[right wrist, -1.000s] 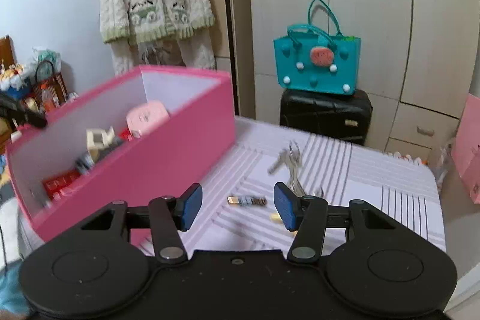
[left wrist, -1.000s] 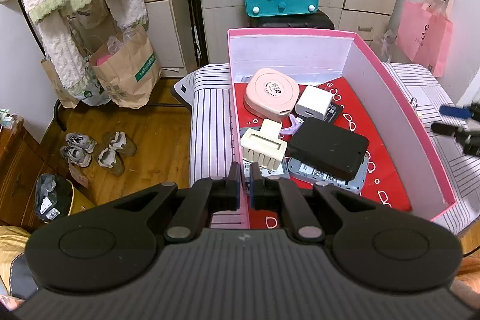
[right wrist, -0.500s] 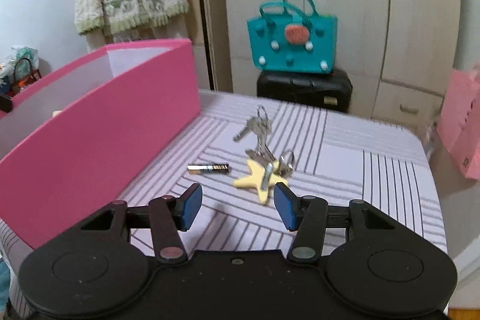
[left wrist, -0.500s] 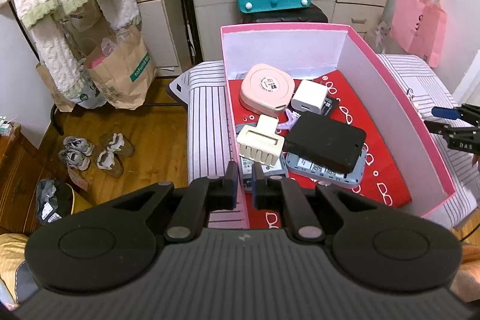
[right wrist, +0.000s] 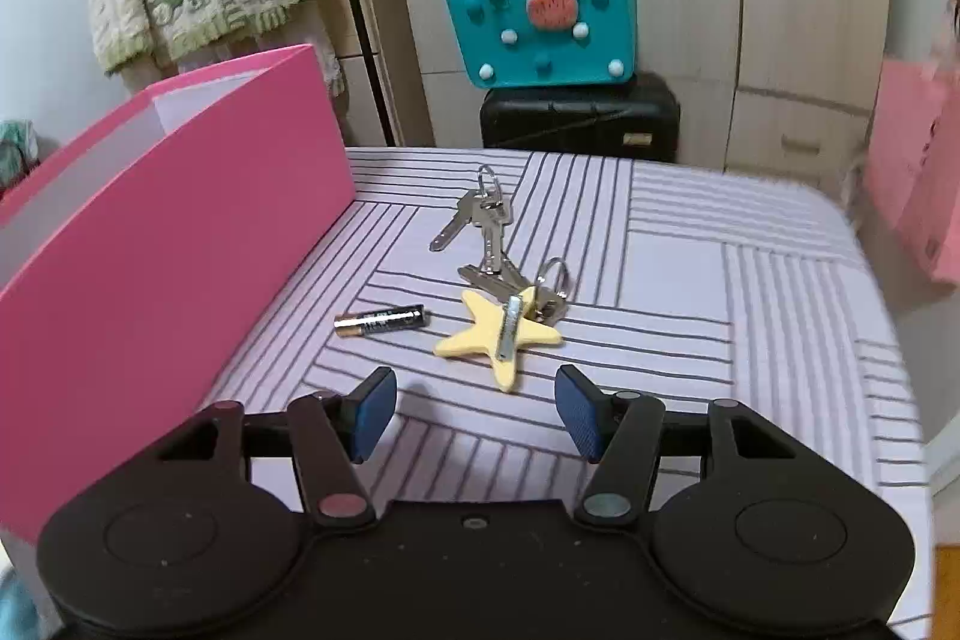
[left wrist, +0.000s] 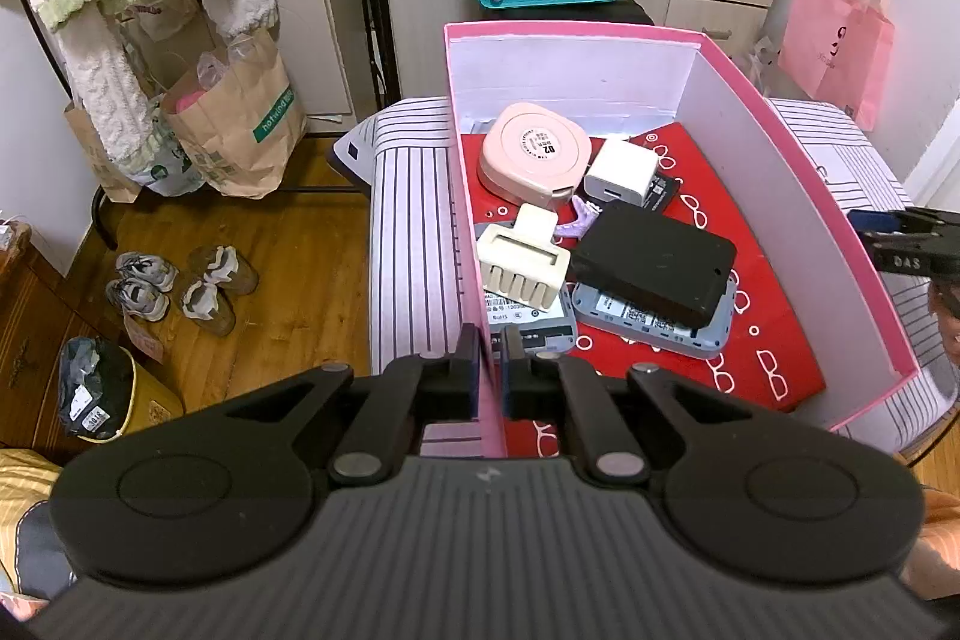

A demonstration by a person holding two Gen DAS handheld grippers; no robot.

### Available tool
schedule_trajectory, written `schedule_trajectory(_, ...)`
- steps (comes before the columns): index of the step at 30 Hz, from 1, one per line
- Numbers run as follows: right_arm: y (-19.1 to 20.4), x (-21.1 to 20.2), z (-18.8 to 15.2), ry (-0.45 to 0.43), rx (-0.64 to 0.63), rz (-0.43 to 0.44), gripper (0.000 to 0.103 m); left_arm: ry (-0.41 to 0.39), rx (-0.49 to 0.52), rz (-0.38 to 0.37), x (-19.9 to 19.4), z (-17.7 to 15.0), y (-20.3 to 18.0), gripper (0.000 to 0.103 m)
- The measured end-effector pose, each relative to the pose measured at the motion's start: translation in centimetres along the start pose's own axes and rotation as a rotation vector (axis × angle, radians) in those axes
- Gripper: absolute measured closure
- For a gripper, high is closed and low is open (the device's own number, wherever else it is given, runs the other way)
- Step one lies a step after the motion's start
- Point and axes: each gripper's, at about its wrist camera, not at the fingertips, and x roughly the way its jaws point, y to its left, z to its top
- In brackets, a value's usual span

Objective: Organize rigid objects
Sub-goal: 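Move the right gripper back to the yellow starfish keychain, then grasp the yellow starfish keychain with the right gripper, then carry the yellow starfish into the box and release it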

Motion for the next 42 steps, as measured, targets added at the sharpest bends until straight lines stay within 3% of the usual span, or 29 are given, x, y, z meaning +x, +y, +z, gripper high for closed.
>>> schedule_trajectory(5, 0.5, 1.3, 0.2, -0.048, 0.004, -0.065, 0.043, 0.002, -0.005, -0.005, 0.0, 0.1, 0.0, 0.097)
schedule_trajectory(7, 0.7, 1.6, 0.2, -0.073, -0.014, -0.105, 0.054, 0.002, -0.004, -0.005, 0.0, 0.1, 0.0, 0.097)
schedule_trajectory(8, 0.9, 1.8, 0.1, -0.082, -0.042, -0.141, 0.065, 0.002, -0.004, -0.004, 0.0, 0.1, 0.0, 0.097)
schedule_trajectory(15, 0.5, 1.1, 0.1, -0.084, -0.046, -0.166, 0.065, 0.001, -0.006, -0.006, 0.0, 0.1, 0.1, 0.097)
schedule_trajectory(23, 1.8, -2.5, 0.9, -0.111, -0.007, -0.045, 0.065, 0.006, -0.008, -0.004, 0.1, 0.2, 0.0, 0.097)
schedule_trajectory(32, 9.4, -8.0, 6.1, -0.227, -0.193, 0.15, 0.065, 0.0, -0.021, -0.015, 0.1, 0.0, 0.3, 0.097)
schedule_trajectory(35, 11.9, -7.5, 7.8, -0.192, -0.255, 0.219, 0.065, 0.0, -0.01, -0.013, 0.1, 0.0, 0.3, 0.097)
schedule_trajectory(38, 14.7, -4.9, 9.9, -0.136, -0.315, 0.231, 0.065, -0.003, -0.008, -0.013, 0.2, 0.0, 0.2, 0.097)
schedule_trajectory(42, 17.3, 0.4, 12.2, 0.027, -0.332, 0.262, 0.065, -0.003, -0.019, -0.021, 0.1, 0.0, 0.4, 0.097)
